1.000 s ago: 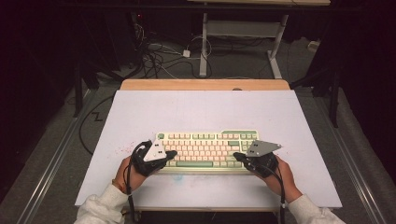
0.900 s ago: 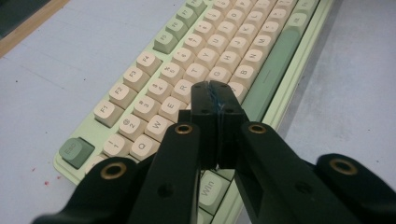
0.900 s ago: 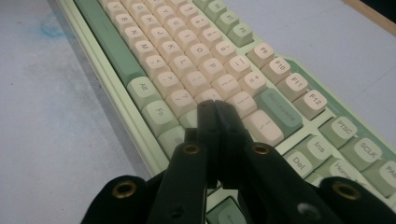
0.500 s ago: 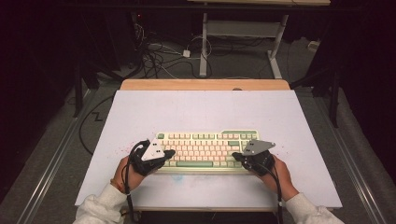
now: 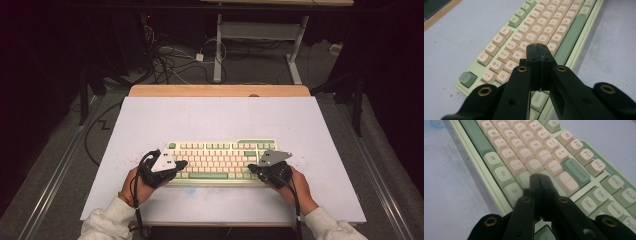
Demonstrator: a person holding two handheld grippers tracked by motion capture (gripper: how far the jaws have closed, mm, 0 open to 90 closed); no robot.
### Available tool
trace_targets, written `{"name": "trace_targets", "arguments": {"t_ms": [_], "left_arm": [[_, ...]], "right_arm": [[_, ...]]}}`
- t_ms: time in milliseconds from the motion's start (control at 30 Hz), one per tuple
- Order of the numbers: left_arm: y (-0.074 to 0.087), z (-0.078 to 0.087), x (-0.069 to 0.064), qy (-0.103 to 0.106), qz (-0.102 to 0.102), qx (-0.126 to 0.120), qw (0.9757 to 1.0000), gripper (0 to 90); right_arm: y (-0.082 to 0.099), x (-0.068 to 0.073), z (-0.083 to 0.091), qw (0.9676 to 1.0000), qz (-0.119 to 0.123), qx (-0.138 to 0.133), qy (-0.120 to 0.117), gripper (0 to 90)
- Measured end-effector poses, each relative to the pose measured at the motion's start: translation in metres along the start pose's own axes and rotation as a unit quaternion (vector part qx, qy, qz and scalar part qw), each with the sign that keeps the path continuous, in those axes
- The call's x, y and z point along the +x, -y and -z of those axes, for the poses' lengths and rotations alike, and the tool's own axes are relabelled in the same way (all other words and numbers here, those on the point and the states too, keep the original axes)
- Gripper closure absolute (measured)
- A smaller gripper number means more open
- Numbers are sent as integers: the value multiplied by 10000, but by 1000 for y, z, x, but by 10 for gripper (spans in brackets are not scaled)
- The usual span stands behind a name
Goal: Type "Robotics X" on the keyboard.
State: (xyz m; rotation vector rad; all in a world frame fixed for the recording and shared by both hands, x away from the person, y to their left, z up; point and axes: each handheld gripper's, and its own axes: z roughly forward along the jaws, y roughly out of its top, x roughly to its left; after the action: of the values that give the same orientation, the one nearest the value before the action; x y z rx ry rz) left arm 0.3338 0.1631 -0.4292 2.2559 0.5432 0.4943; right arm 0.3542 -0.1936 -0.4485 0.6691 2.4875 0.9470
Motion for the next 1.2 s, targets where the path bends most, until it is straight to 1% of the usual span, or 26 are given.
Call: {"name": "trace_targets", "arguments": {"t_ms": [67,133,233,333,567,933,1200], "left_arm": [[0,0,0,-3,15,-12,10000,870],[0,1,1,-15,14,-23,10000,870],[0,4,2,-35,24,-48,10000,870],[0,8,3,-71,55,-92,9999,870],[1,13,5,-116,78,-110,9998,871],[5,15,10,-138,149,-36,9998,871],[11,10,14,-146,171,156,9996,870]], "right_arm": [[-1,-1,-1,10000,29,87,-13,900],[0,-1,-2,10000,-6,99,-5,900],[1,-2,-3,10000,-44,81,-27,900],[1,-2,-3,10000,-18,72,-31,900],[1,-2,-3,10000,-29,62,-30,900],[1,-2,-3,10000,-44,57,-17,900],[1,-1,-3,10000,-47,53,4,900]]}}
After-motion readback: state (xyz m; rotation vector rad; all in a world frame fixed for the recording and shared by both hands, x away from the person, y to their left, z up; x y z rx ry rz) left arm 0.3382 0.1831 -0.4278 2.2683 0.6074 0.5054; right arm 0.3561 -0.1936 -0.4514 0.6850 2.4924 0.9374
